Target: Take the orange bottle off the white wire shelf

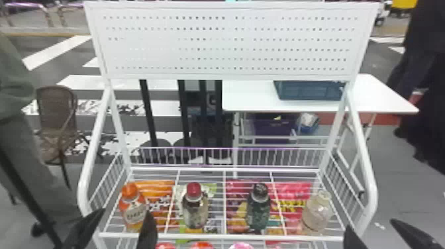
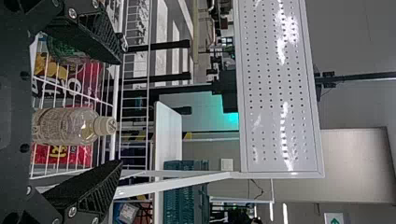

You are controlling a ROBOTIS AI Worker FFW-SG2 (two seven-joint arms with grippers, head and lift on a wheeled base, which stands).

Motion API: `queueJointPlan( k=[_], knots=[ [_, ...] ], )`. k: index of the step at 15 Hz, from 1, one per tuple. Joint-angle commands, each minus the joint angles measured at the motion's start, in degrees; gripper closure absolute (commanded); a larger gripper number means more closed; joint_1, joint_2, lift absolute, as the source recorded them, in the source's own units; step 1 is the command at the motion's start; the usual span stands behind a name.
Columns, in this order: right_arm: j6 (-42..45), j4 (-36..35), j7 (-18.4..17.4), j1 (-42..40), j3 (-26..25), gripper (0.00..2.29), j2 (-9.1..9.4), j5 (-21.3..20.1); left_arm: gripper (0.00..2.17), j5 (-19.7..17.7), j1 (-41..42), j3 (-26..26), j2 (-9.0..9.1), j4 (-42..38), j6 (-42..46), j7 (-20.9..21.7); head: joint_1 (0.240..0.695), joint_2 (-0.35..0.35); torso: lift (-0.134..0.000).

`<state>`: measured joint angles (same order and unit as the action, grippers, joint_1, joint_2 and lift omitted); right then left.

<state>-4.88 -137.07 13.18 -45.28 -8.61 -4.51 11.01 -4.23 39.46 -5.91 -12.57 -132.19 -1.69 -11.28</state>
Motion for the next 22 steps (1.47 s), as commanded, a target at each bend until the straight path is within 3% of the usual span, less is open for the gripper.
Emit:
queueJointPlan(
  k=[1,12,16,22],
  knots=[
    [0.0,-0.04,0.0,-0.07,0.0,0.14,0.03,0.15,0.2,0.01,0.0,0.03,0.0,0.0,0.14,-0.06,0.499,0.0,0.0],
    [-0.18,0.05,0.0,-0.07,0.09,0.14,0.11,0.5,0.2,0.28,0.44,-0.06,0.0,0.35,1.73,-0.15,0.499,0.0,0.0],
    [-0.18,0.4,0.0,0.45,0.26,0.14,0.2,0.5,0.2,0.72,-2.55,-2.26,0.35,12.13,12.98,-1.38,0.499,0.0,0.0],
    [-0.18,0.92,0.09,0.63,0.26,0.14,0.38,0.33,0.2,-0.78,-10.2,-4.37,0.7,28.04,20.89,-1.9,0.499,0.0,0.0]
  ],
)
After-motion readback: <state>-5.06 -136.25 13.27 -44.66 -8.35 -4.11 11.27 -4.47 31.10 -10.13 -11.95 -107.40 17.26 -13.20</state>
